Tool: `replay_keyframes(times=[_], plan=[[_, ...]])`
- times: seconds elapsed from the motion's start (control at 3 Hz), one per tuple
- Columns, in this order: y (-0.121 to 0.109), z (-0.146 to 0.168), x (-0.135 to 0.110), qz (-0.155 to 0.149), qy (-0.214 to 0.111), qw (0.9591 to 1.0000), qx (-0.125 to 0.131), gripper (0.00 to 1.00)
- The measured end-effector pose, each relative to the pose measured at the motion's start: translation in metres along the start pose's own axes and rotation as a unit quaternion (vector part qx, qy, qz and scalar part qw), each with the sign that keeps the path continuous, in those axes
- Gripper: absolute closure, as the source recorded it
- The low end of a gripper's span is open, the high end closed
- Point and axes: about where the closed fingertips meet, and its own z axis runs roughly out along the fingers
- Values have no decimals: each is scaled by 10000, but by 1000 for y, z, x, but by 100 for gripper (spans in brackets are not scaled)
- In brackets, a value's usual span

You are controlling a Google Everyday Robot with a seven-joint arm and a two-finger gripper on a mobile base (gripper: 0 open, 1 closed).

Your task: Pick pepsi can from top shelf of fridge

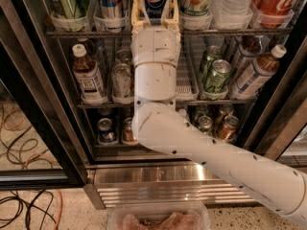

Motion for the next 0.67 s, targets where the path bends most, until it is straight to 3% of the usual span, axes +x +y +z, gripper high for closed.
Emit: replay_keyframes(times=[0.67], plan=[[6,-8,3,79,176,9997,-120,33]])
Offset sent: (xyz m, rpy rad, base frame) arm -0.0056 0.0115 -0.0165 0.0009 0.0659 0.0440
